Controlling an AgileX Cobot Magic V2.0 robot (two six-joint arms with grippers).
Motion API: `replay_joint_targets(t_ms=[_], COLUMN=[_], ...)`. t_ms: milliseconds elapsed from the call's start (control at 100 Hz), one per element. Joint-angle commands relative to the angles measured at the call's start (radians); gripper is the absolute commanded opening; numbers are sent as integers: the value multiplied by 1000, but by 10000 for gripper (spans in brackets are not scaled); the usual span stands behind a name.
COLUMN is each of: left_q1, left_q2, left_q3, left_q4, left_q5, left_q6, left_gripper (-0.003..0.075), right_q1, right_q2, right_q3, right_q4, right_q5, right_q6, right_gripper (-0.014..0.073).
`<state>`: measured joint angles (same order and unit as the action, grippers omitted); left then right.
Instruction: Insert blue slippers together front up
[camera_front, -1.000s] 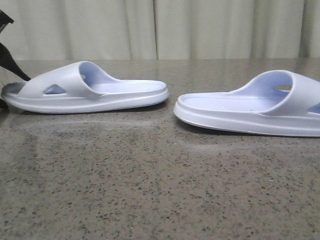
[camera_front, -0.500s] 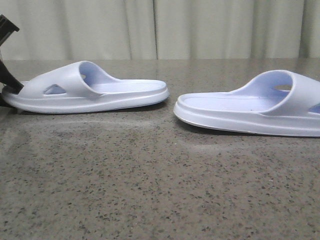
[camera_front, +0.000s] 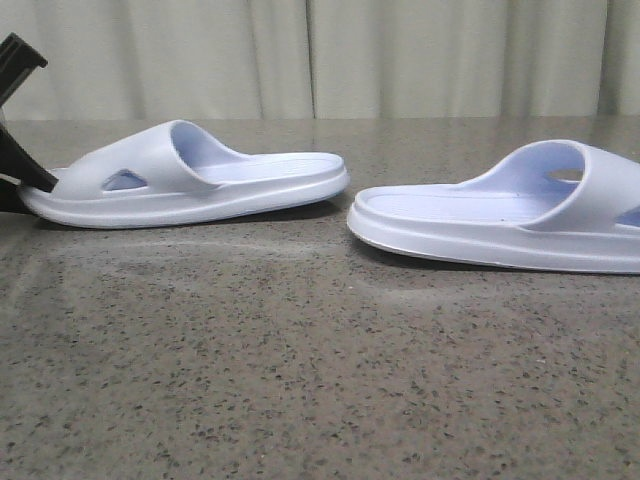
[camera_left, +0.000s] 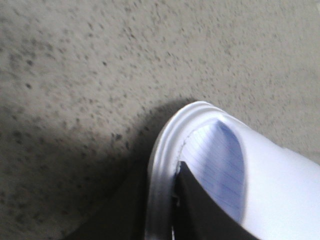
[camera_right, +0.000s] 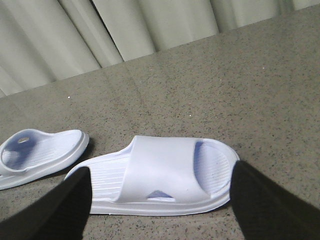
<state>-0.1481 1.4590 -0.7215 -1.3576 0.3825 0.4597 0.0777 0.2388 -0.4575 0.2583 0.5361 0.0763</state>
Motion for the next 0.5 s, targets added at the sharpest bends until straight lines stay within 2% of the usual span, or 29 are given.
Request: replay_joint_targets(t_ms=[0, 210, 490], left_q1=[-7, -7, -7], left_q2=[-32, -138, -312], left_q3=[-8, -8, -8], left_q4=[-89, -225, -286], left_q5=[78, 85, 83], left_q6=[91, 173, 173], left_gripper=[17, 17, 17], right_q1=[-5, -5, -5], right_q2=[20, 20, 20], right_q3=[-35, -35, -35], right_q4=[8, 8, 6], right_q5=[-81, -81, -90], right_q6=[-2, -2, -2], right_gripper=[497, 497, 497])
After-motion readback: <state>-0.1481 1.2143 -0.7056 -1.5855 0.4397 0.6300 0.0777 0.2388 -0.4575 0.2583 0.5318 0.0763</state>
